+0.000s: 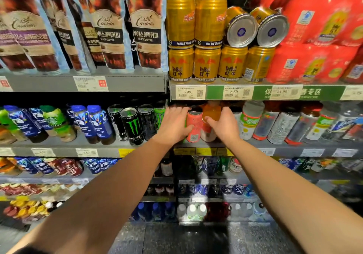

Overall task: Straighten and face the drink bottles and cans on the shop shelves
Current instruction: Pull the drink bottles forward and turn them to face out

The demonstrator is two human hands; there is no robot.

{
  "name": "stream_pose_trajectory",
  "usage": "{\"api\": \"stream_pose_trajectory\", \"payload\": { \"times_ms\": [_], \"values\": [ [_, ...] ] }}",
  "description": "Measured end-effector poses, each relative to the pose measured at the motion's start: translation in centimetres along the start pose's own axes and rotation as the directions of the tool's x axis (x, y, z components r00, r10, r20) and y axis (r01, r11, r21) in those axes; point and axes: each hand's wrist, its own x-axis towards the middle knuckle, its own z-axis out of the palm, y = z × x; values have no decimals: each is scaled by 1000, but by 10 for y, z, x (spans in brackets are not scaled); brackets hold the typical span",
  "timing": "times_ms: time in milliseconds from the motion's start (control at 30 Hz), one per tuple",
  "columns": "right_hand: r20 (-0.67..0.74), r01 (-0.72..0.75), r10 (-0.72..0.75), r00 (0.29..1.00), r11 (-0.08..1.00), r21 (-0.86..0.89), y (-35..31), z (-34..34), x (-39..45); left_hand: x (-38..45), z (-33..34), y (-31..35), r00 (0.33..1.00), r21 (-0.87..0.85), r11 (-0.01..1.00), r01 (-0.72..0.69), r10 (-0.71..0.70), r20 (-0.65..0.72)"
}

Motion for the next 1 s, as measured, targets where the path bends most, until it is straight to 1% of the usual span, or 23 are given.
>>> {"api": "stream_pose_trajectory", "payload": {
  "times_ms": [133, 367, 467, 567, 600, 667, 767, 833, 900, 1000],
  "values": [
    [32, -9, 10, 999, 1000, -21, 1, 2, 8, 7, -2, 9, 996, 16, 1000, 14, -16, 82],
    [22, -18, 18, 1000, 1000, 10, 2, 0, 9, 9, -7, 12, 990, -3, 999, 46, -45, 132],
    [18, 26, -26, 1000, 999, -20, 5, 3, 0, 10, -5, 13, 988, -47, 996, 76, -69, 140],
    [-29, 108, -109, 994, 993, -41, 9, 4, -13, 9, -2, 12, 991, -107, 991, 80, -68, 118],
    [-42, 115, -117, 992, 993, -37, 11, 4, -17, 9, -1, 11, 992, -115, 990, 77, -64, 108],
    [-68, 68, -65, 996, 997, 40, 16, 3, -25, 10, 0, 12, 993, -99, 992, 73, -63, 101],
    [-124, 15, 13, 992, 974, 224, 27, -3, -37, 9, 2, 18, 995, -81, 994, 67, -60, 80],
    [-164, -1, 55, 985, 949, 316, 35, -10, -46, 9, 3, 25, 999, -131, 991, 22, -17, 40],
    [-203, -19, 105, 974, 923, 384, 44, -21, -53, 11, 4, 35, 999, -216, 976, -20, 28, 36],
    [-247, -38, 176, 953, 877, 479, 55, -39, -61, 18, 7, 56, 999, -348, 937, -21, 36, 39]
  ]
}}
